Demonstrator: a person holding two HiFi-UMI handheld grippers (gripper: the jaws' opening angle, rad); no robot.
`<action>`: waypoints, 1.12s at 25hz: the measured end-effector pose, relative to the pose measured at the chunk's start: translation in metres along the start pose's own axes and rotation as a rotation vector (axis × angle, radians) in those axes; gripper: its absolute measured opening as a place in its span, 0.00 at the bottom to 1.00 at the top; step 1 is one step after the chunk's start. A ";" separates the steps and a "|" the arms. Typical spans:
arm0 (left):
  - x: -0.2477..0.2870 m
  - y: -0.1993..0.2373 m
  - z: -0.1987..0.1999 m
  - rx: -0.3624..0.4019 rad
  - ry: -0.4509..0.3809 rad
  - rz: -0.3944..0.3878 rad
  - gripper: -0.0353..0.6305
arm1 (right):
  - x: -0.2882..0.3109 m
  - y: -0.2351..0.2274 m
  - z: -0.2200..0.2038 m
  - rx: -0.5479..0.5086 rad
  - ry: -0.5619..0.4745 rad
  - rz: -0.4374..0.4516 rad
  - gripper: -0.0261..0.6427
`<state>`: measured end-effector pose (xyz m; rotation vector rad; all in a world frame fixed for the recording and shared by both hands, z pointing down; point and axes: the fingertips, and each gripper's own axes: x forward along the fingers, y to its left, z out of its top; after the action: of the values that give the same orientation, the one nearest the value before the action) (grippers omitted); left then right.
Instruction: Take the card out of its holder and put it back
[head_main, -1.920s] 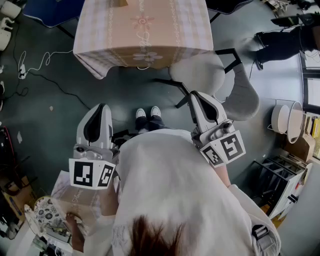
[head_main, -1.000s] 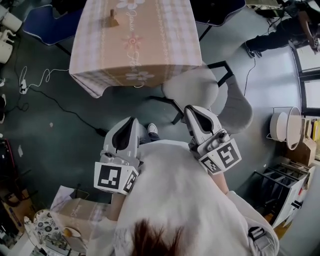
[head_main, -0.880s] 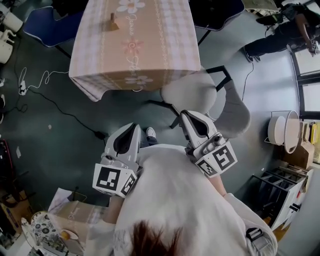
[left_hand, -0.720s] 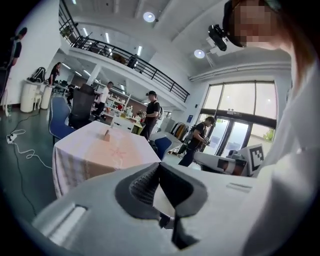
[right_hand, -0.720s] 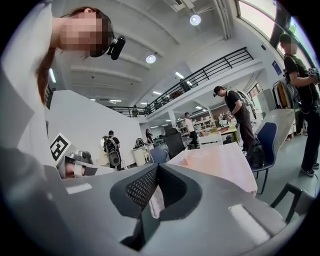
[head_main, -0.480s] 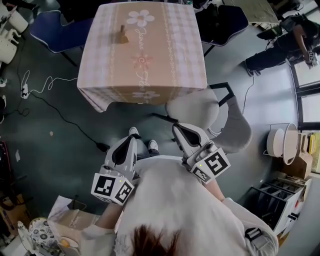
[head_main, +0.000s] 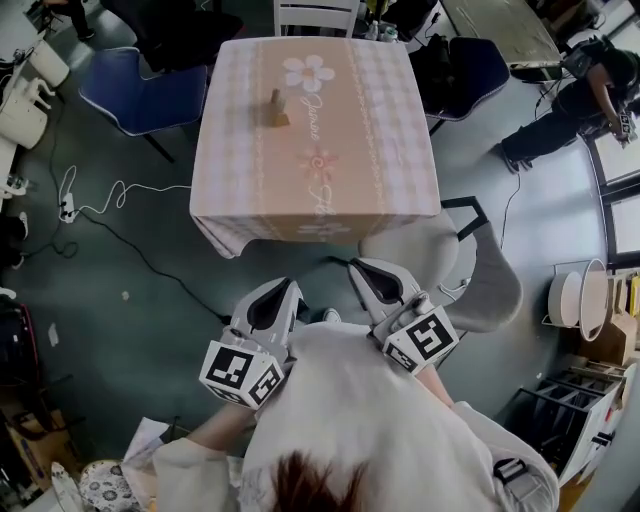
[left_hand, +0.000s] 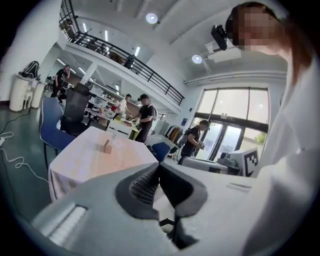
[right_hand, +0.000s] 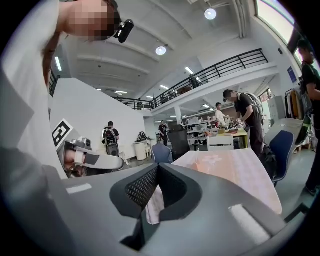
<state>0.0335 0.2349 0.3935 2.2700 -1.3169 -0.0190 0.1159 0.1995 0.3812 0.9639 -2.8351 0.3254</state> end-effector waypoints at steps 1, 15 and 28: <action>0.002 0.002 0.003 0.027 0.002 -0.008 0.05 | 0.005 -0.001 0.001 0.002 -0.005 -0.009 0.04; -0.008 0.044 0.036 0.326 -0.012 0.048 0.05 | 0.046 0.010 -0.004 0.080 0.007 -0.069 0.04; 0.010 0.068 0.048 0.263 -0.025 0.110 0.05 | 0.053 -0.002 -0.003 0.079 -0.044 -0.061 0.04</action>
<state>-0.0284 0.1791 0.3840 2.4139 -1.5339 0.1744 0.0755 0.1674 0.3941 1.0836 -2.8441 0.4181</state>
